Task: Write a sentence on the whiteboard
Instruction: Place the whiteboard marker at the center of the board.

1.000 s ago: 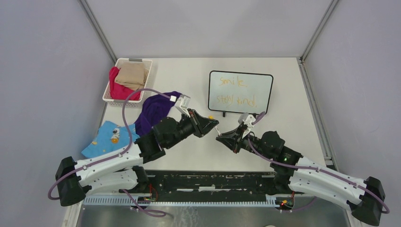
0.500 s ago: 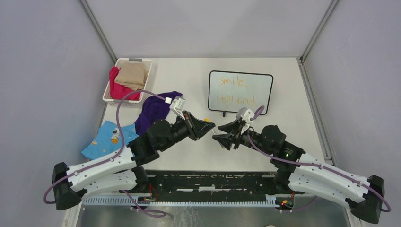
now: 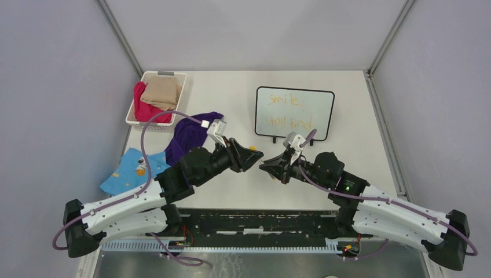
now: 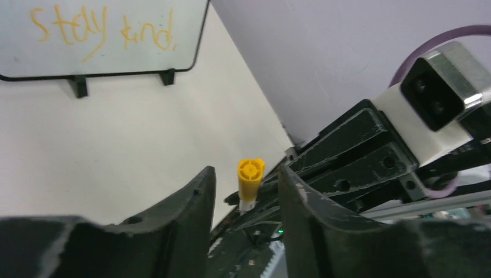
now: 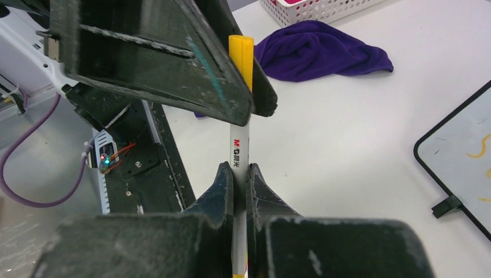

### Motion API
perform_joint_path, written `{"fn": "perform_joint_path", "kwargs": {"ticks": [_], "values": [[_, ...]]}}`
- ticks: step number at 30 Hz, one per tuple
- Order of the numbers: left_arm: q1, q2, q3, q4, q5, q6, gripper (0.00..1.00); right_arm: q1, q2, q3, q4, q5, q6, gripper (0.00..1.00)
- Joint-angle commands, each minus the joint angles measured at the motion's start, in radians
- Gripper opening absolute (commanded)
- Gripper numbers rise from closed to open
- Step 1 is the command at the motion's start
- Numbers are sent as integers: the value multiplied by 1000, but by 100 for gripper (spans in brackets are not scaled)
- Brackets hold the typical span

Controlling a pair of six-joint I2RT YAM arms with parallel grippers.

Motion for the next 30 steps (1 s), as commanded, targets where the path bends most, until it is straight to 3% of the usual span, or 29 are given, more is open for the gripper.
{"fn": "perform_joint_path", "kwargs": {"ticks": [1, 4, 10, 14, 18, 25, 30], "values": [[-3, -39, 61, -116, -120, 41, 63, -1, -23, 32, -62, 96, -63, 0], [-3, -65, 147, -313, -247, 109, 74, -1, -26, 45, -193, 225, -111, 0], [-3, -89, 333, -536, -515, 338, 77, -1, 78, 21, -388, 465, -112, 0], [-3, -110, 359, -522, -565, 517, 77, -2, 135, -46, -359, 460, -82, 0], [-3, -136, 266, -439, -595, 625, 77, -2, 188, -78, -312, 425, -62, 0], [-2, -151, 100, -341, -616, 553, 78, -5, 275, -115, -261, 410, -49, 0], [-3, -112, 107, -377, -609, 538, 78, -37, 332, -141, -211, 360, -33, 0]]}}
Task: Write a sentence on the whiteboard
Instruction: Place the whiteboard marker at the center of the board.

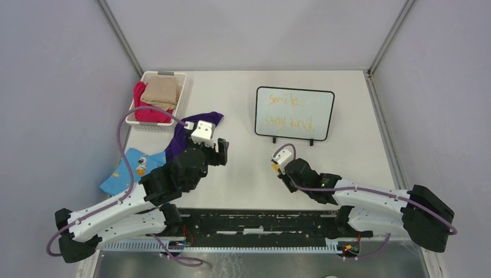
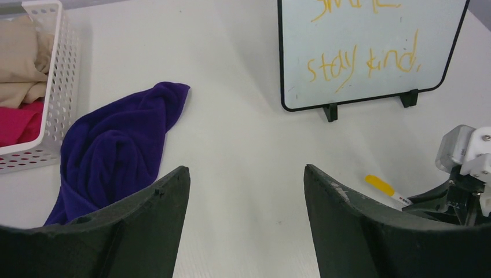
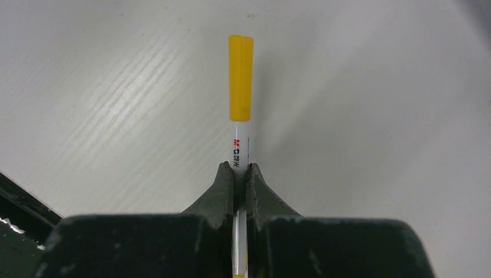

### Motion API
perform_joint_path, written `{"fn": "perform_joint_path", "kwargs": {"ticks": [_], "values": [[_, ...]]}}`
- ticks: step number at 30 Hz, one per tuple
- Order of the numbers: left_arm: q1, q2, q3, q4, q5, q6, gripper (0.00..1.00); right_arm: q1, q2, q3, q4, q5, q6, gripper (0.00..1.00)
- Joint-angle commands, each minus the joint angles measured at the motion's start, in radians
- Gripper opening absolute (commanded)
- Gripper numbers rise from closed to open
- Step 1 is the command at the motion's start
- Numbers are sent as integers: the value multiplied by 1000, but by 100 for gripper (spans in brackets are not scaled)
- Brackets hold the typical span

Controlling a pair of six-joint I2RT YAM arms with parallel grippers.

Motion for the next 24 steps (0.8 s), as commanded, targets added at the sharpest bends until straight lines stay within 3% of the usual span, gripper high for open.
{"fn": "perform_joint_path", "kwargs": {"ticks": [1, 24], "values": [[-3, 15, 30, 40, -37, -2, 78, -25, 49, -10, 88, -32, 29, 0], [-3, 34, 30, 33, 3, -26, 78, -50, 134, -30, 114, -44, 49, 1]]}}
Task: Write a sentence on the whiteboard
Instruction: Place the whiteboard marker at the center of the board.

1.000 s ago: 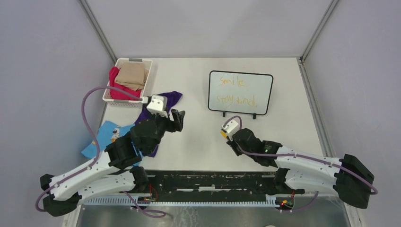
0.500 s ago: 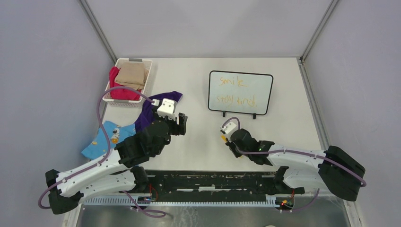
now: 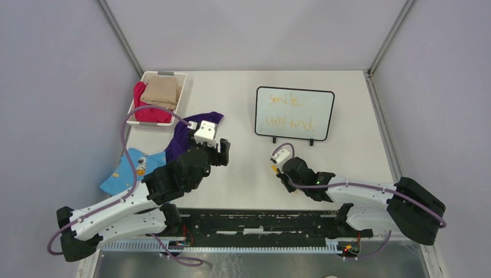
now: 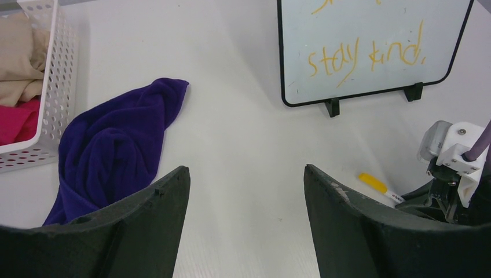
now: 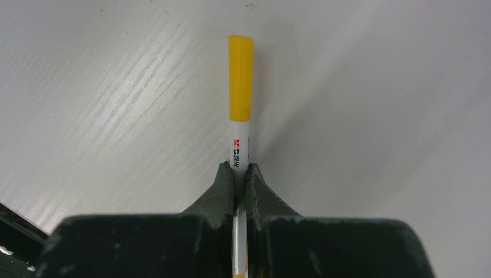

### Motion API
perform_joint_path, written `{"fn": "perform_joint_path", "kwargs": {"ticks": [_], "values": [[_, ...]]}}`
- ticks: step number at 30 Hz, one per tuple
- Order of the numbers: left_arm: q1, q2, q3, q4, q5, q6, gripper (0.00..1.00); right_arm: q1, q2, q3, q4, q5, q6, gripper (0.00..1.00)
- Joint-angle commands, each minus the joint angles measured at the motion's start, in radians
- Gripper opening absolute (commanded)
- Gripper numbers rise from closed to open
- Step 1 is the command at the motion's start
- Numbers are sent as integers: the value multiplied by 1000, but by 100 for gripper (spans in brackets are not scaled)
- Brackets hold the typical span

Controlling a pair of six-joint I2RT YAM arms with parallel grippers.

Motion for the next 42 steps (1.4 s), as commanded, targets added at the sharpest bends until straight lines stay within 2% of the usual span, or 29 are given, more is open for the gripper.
{"fn": "perform_joint_path", "kwargs": {"ticks": [1, 5, 19, 23, 42], "values": [[-3, 2, 31, 30, 6, -26, 78, -7, 9, -13, 29, -1, 12, 4], [-3, 6, 33, 29, 6, -25, 78, -16, 15, -19, 28, 0, 13, 12], [-3, 26, 33, 24, 7, -25, 78, -26, 26, -42, 50, -10, 9, 13], [-3, 35, 34, 19, 8, -27, 78, -30, 34, -45, 51, -15, 12, 19], [-3, 35, 36, 14, 11, -30, 78, -35, 9, -54, 38, -18, 24, 32]]}}
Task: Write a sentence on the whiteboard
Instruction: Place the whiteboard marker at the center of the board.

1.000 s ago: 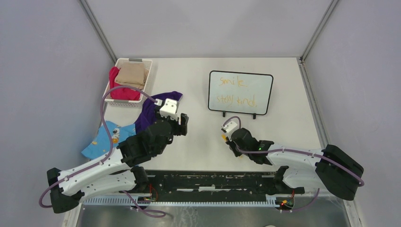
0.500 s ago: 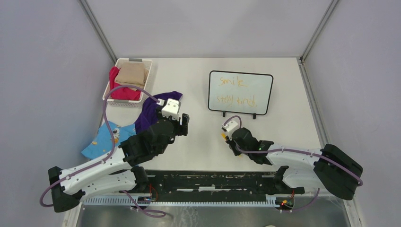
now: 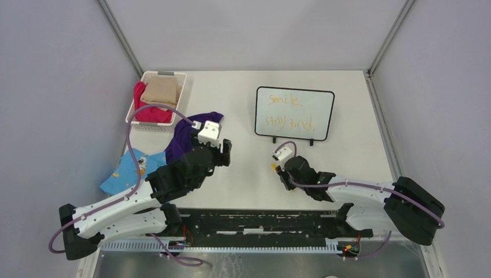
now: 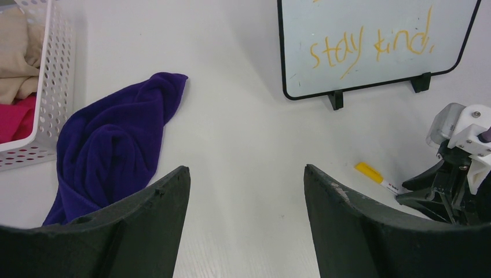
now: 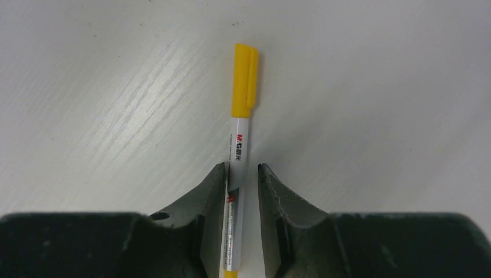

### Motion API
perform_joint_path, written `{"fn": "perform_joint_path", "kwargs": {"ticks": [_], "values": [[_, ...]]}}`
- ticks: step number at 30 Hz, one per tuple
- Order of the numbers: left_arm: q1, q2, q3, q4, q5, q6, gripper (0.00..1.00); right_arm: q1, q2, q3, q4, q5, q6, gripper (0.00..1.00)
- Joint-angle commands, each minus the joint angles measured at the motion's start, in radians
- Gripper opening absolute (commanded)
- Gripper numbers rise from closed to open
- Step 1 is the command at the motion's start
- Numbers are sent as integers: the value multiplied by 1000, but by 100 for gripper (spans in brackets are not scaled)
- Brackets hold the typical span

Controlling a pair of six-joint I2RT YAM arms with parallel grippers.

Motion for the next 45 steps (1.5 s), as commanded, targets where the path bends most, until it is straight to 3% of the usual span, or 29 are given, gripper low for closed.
{"fn": "perform_joint_path", "kwargs": {"ticks": [1, 15, 21, 26, 32, 38, 45], "values": [[-3, -2, 36, 16, 5, -29, 78, -3, -9, -26, -52, -4, 17, 33], [-3, -20, 34, 12, 17, -28, 78, -14, -28, -39, 4, -8, 29, 35], [-2, -28, 33, 12, 20, -25, 78, -15, -63, -23, 4, -6, 28, 54], [-2, -44, 29, 13, 19, -23, 79, -16, -155, 37, -48, 36, 7, 62], [-3, -59, 27, 13, 17, -22, 79, -21, -380, 146, -128, 254, -32, 62], [-3, -68, 28, 16, 15, -23, 79, -48, -536, 82, -171, 539, 56, 58], [-3, -62, 25, 16, 26, -26, 79, -225, -543, -103, -84, 352, 241, 49]]}}
